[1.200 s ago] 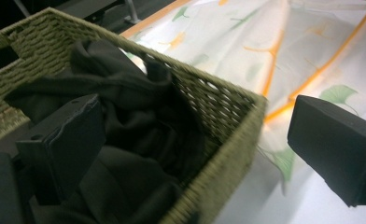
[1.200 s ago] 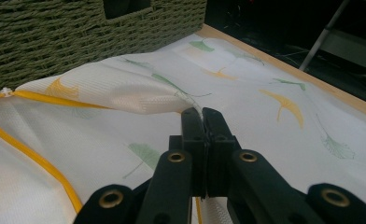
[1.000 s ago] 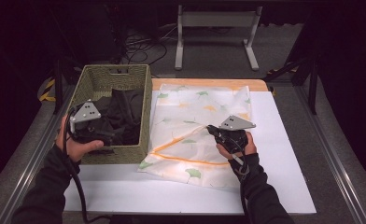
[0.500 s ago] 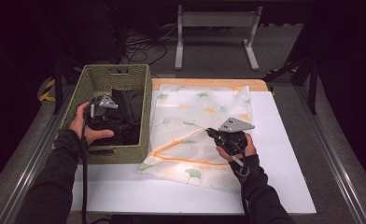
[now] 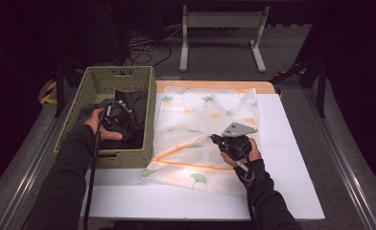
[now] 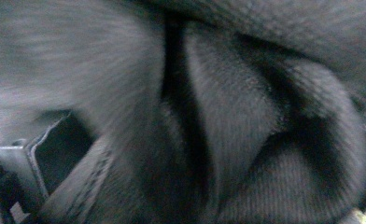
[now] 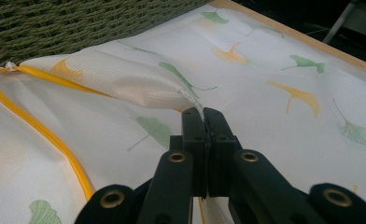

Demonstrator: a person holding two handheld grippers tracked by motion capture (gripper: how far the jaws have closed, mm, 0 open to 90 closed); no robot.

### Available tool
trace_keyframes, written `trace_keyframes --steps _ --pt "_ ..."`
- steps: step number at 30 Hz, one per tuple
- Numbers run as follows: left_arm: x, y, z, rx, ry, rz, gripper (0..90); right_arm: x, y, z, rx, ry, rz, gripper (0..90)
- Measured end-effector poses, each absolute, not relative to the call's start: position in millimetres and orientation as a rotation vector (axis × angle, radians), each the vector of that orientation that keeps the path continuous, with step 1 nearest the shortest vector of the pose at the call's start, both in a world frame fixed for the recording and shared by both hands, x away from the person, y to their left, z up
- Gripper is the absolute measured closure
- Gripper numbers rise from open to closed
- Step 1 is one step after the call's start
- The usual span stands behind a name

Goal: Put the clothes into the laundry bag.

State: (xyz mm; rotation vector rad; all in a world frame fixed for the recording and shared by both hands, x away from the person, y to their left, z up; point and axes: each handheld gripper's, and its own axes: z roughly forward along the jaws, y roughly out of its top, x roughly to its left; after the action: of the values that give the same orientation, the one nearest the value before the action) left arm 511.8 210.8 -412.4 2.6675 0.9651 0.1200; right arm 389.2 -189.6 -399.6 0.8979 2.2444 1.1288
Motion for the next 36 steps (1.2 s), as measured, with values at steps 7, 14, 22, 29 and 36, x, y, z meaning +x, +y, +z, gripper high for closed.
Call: trace_keyframes --steps 7,14,22,29,36 --pt "510 203 -417 2.768 0.971 0.198 16.6 389 -189 -401 0.896 2.256 1.126 89.0" --pt "508 204 -413 2.789 0.973 0.32 47.0 389 -188 -400 0.893 2.26 1.121 89.0" --pt "502 212 -399 2.693 0.965 0.372 69.6 389 -189 -400 0.893 2.26 1.122 89.1" --pt "479 231 -367 2.508 0.895 0.433 72.1 387 -191 -399 0.9 2.25 1.135 89.2" --pt "462 243 -352 2.349 0.837 0.439 72.9 386 -190 -398 0.898 2.244 1.141 89.2"
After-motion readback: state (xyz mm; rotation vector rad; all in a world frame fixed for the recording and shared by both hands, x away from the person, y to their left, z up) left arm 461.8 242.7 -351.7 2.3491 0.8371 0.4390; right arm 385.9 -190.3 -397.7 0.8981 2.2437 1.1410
